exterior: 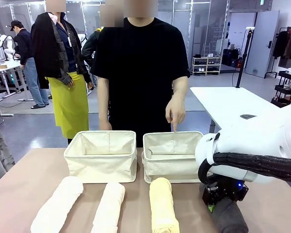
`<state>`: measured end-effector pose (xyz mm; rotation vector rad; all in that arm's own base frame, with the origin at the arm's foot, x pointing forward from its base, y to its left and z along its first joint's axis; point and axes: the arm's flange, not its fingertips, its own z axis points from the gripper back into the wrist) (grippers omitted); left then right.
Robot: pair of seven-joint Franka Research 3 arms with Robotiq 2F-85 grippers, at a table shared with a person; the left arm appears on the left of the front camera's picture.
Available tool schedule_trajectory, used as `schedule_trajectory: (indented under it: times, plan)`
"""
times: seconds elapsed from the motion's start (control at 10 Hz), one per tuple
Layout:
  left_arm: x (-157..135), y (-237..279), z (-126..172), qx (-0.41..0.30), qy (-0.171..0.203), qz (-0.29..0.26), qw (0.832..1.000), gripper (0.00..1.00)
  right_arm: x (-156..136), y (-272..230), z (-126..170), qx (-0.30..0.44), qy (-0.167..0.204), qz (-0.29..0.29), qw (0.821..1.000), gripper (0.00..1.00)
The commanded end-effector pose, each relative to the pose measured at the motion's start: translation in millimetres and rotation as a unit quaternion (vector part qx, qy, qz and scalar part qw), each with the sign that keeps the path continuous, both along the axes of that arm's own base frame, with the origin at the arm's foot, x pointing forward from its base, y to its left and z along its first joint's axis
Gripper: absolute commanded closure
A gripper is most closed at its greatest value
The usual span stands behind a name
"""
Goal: Divide the towels into two baskets.
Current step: Pick up one hotel-folded towel and place it in the Fabric basket indicated by the person.
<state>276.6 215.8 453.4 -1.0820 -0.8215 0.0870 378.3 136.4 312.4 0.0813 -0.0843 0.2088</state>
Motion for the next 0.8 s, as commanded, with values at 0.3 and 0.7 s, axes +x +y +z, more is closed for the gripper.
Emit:
schedule_trajectory:
  times: [0.3,0.7]
  plan:
    - [-1.3,1.2,0.5,-0.002,-0.003,0.001,1.000,0.00,-51.0,-24.9,64.2,0.026,-0.006,0.080,0.996,0.58]
    - [-1.3,1.2,0.5,-0.002,-0.003,0.001,1.000,0.00,-65.6,-1.2,154.8,0.052,0.021,0.301,0.952,0.58]
